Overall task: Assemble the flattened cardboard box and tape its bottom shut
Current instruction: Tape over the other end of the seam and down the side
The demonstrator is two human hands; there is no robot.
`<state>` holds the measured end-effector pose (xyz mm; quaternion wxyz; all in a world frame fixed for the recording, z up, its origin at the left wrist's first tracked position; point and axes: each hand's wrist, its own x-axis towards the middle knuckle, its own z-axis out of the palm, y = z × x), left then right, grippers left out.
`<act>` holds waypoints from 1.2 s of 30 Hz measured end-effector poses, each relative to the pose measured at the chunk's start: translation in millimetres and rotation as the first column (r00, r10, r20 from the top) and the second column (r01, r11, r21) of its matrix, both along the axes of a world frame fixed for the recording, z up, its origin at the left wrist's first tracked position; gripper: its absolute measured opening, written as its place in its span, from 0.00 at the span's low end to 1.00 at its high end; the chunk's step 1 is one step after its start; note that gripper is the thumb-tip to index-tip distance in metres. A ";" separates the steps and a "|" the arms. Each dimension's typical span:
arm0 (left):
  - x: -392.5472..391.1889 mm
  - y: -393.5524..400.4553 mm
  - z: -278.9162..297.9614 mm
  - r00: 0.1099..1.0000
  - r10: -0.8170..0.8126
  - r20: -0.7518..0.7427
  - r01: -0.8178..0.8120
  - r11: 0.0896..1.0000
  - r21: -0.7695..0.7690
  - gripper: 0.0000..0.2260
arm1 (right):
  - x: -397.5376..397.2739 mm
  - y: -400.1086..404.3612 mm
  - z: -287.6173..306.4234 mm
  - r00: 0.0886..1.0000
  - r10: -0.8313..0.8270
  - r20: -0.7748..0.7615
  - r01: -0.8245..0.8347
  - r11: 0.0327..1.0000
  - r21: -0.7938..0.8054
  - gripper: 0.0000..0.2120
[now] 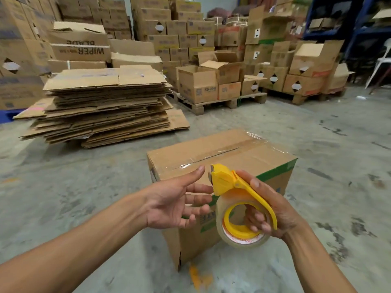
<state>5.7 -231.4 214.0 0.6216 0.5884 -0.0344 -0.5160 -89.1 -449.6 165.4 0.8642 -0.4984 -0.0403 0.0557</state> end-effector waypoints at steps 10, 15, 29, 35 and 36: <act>0.8 -11.8 -0.3 0.996 -0.064 -0.057 0.059 0.995 -0.074 0.11 | -7.0 -15.3 -5.8 1.000 -0.018 0.005 0.018 0.999 0.041 0.31; 1.5 -12.9 6.1 0.994 -0.044 -0.102 0.037 0.997 -0.065 0.13 | -6.5 -18.2 -3.4 0.999 -0.043 0.008 0.043 0.999 -0.011 0.32; 11.1 -28.6 -1.5 0.997 0.047 -0.067 -0.044 0.998 0.042 0.03 | -7.6 -19.8 5.1 0.999 -0.045 0.000 0.045 0.991 -0.129 0.33; 32.6 -31.1 -7.0 0.998 0.067 -0.005 -0.065 0.987 0.144 0.04 | -1.5 -12.1 11.6 0.999 -0.040 0.000 0.039 0.968 -0.247 0.32; 36.2 -32.1 -8.7 0.998 0.070 0.004 -0.070 0.986 0.151 0.03 | -0.4 -11.5 13.0 0.999 -0.050 -0.001 0.048 0.965 -0.257 0.31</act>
